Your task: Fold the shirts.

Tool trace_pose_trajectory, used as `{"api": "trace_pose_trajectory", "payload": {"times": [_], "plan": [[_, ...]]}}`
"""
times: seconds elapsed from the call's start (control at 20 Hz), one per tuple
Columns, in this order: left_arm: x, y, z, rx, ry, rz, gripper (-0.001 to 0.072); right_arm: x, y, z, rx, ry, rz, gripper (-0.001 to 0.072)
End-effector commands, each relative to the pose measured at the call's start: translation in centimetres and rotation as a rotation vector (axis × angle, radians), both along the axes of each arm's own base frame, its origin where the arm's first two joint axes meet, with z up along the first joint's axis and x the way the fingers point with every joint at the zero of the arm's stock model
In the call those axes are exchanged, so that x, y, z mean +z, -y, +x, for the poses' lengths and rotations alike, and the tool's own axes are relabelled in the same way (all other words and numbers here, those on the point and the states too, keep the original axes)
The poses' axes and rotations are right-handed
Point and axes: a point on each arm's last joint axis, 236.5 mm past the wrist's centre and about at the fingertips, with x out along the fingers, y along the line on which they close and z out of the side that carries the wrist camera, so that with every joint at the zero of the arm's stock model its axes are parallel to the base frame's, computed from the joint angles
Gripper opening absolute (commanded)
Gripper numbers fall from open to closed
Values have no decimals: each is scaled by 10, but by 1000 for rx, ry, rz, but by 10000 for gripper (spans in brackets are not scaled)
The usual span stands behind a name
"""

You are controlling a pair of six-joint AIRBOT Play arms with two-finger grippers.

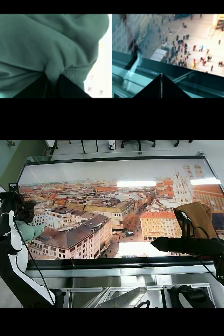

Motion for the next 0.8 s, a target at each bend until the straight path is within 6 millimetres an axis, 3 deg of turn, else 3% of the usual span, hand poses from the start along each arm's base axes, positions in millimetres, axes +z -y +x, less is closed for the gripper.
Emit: {"api": "trace_pose_trajectory", "payload": {"times": [0.0,0.1,0.2,0.35,0.4,0.5,0.75], "plan": [[69,48,20,-56,72,-34,18,0,0,0,1,0,1,21],[124,111,32,-139,190,-115,18,0,0,0,1,0,1,21],[170,197,28,-261,265,-256,18,0,0,0,1,0,1,21],[214,332,-12,-482,282,-451,19,0,0,0,1,0,1,21],[216,364,-29,-540,256,-468,19,0,0,0,1,0,1,21],[201,420,-68,-629,166,-496,18,0,0,0,1,0,1,21],[107,526,-167,-767,-127,-564,19,0,0,0,1,0,1,21]]}}
